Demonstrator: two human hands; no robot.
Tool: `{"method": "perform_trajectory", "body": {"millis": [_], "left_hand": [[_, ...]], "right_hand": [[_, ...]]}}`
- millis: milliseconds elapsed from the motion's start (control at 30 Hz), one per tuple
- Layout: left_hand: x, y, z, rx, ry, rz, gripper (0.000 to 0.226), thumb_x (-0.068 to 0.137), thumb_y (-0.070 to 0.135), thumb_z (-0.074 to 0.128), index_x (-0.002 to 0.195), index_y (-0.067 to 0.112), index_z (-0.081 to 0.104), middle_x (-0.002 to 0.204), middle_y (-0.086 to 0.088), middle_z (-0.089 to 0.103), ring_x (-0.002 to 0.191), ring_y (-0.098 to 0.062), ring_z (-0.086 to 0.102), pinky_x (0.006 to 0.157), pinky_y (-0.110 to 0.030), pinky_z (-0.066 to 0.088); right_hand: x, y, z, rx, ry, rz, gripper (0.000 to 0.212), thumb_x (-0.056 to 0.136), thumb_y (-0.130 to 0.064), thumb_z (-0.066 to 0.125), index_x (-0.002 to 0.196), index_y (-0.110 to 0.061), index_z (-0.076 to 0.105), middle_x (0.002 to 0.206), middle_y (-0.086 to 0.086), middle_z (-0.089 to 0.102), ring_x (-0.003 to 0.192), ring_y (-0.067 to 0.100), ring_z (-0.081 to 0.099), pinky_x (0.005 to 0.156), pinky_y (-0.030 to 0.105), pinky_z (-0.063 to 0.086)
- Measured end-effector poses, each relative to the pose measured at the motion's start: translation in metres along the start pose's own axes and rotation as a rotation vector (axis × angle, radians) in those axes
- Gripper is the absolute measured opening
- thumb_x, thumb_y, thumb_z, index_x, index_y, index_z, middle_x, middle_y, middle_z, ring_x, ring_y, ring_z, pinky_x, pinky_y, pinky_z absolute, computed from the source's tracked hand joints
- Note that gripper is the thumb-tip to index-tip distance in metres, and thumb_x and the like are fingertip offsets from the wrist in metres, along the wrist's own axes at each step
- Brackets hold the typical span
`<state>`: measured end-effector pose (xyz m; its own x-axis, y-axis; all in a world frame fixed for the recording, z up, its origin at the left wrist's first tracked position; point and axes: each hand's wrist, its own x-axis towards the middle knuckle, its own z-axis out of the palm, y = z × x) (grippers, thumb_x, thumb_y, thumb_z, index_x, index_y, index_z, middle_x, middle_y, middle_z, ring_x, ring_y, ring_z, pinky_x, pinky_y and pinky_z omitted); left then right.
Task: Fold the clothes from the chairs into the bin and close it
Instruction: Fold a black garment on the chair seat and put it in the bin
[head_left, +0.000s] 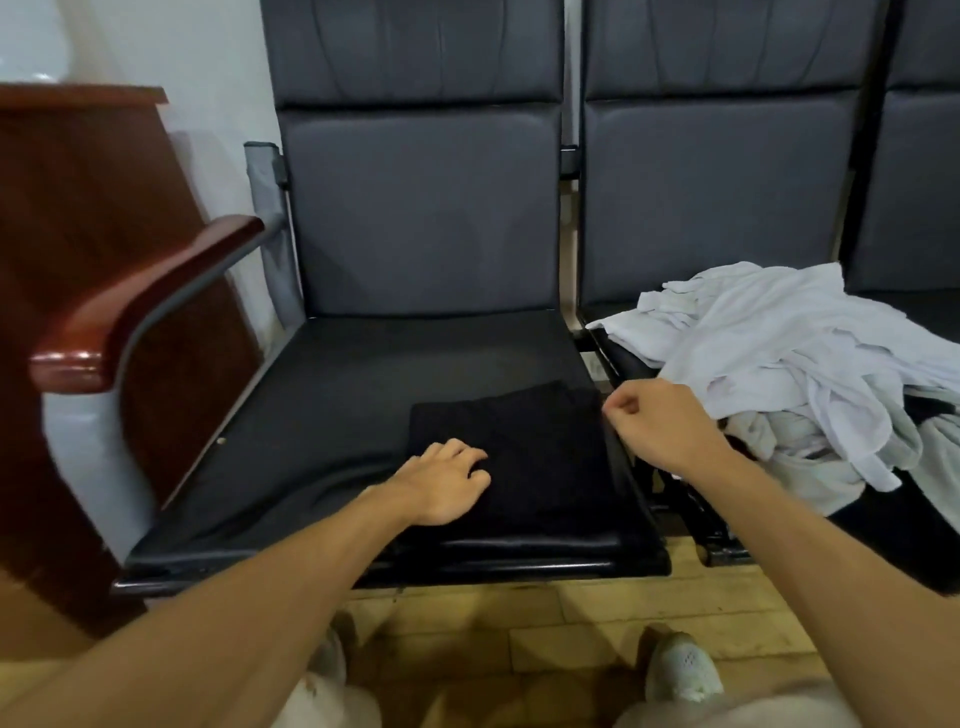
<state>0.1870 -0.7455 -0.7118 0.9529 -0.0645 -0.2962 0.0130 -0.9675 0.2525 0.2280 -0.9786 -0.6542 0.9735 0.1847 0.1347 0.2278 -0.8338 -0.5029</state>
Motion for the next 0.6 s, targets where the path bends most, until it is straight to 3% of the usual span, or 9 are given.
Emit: {"method": "perform_trajectory", "body": {"millis": [133,233,333,400,467,533,600], "left_hand": [[-0.019,-0.035,-0.010,0.055,-0.026,-0.043,0.052,0.101,0.041,0.025,0.150,0.025,0.026,0.155,0.000,0.025,0.141,-0.021,0.023,0.114,-0.039,0.023],[-0.031,-0.057,-0.021,0.053,-0.039,-0.076,0.050,0.101,0.042,0.031,0.148,0.025,0.031,0.153,-0.001,0.028,0.141,-0.022,0.024,0.113,-0.040,0.024],[-0.041,-0.073,-0.033,-0.189,-0.036,-0.073,0.040,0.102,0.031,0.040,0.141,0.025,0.045,0.147,0.002,0.038,0.134,-0.019,0.034,0.108,-0.032,0.029],[-0.042,-0.085,-0.035,-0.373,0.042,-0.108,0.032,0.100,0.018,0.044,0.129,0.024,0.057,0.135,0.003,0.050,0.116,-0.014,0.049,0.094,-0.024,0.037],[-0.040,-0.099,-0.036,-0.392,0.185,-0.189,0.031,0.095,0.010,0.046,0.119,0.023,0.060,0.132,-0.002,0.054,0.114,-0.015,0.052,0.094,-0.026,0.041],[-0.037,-0.111,-0.035,-0.242,0.281,-0.332,0.033,0.093,0.017,0.051,0.126,0.018,0.051,0.137,-0.010,0.045,0.126,-0.025,0.043,0.105,-0.036,0.037],[-0.040,-0.116,-0.033,-0.127,0.219,-0.513,0.057,0.094,0.040,0.053,0.140,0.011,0.037,0.147,-0.014,0.032,0.137,-0.032,0.029,0.112,-0.042,0.026]], "right_hand": [[0.004,-0.018,0.022,-0.104,-0.112,0.028,0.018,0.088,-0.019,0.051,0.086,-0.023,0.068,0.100,0.005,0.070,0.096,0.026,0.063,0.084,0.036,0.052],[0.012,-0.027,0.039,-0.173,-0.189,0.070,0.021,0.090,-0.026,0.053,0.091,-0.013,0.069,0.103,0.011,0.068,0.097,0.031,0.063,0.084,0.039,0.052],[0.017,-0.039,0.052,-0.237,-0.244,0.103,0.034,0.093,-0.039,0.054,0.089,-0.006,0.063,0.106,0.016,0.066,0.099,0.034,0.061,0.081,0.036,0.050],[0.018,-0.048,0.061,-0.269,-0.299,0.123,0.037,0.095,-0.046,0.050,0.088,-0.010,0.058,0.112,0.017,0.063,0.102,0.034,0.060,0.080,0.035,0.047],[0.019,-0.057,0.068,-0.306,-0.356,0.154,0.047,0.096,-0.054,0.045,0.105,-0.010,0.060,0.121,0.014,0.059,0.109,0.033,0.058,0.084,0.036,0.045],[0.021,-0.065,0.074,-0.332,-0.402,0.185,0.064,0.093,-0.064,0.040,0.123,-0.009,0.056,0.130,0.012,0.056,0.117,0.031,0.055,0.093,0.040,0.044],[0.024,-0.070,0.081,-0.333,-0.455,0.200,0.074,0.090,-0.071,0.038,0.129,-0.010,0.054,0.136,0.010,0.053,0.122,0.030,0.052,0.100,0.041,0.043]]}}
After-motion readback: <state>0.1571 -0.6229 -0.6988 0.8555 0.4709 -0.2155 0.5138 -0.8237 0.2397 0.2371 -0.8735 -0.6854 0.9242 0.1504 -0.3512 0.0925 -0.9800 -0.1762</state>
